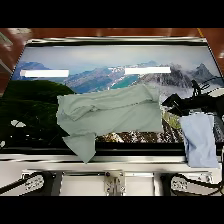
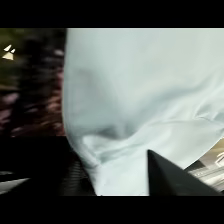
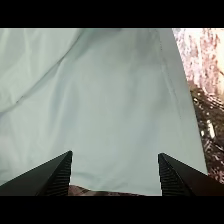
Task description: Fold the shirts.
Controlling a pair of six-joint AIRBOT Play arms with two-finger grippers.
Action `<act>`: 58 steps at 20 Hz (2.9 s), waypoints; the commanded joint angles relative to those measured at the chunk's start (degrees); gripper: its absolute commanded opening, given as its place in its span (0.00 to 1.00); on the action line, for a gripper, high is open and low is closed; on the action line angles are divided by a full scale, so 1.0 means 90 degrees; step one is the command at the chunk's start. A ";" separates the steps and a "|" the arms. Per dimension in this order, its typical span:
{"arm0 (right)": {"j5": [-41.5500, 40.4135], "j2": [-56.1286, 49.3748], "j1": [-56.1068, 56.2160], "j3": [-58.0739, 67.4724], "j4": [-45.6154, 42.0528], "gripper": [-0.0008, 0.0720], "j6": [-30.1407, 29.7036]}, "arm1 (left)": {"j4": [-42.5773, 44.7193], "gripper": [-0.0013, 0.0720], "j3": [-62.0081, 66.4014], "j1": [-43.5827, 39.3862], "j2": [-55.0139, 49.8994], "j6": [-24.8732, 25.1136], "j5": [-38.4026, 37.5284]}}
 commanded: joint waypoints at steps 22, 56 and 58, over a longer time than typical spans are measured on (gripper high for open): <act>-0.0707 -0.1195 0.0882 -0.0685 -0.1059 0.10 0.1132 | 0.0034 0.07 0.0959 -0.0027 0.0250 0.0233 -0.0648; 0.3504 0.4189 0.0930 0.3747 -0.3609 0.10 0.0986 | 0.1877 0.07 0.7213 -0.0027 0.3949 -0.1217 -0.2429; 0.3096 0.3779 0.0930 0.2669 -0.3560 0.09 0.1059 | 0.1877 0.07 0.5965 -0.0027 0.3810 -0.1217 -0.2348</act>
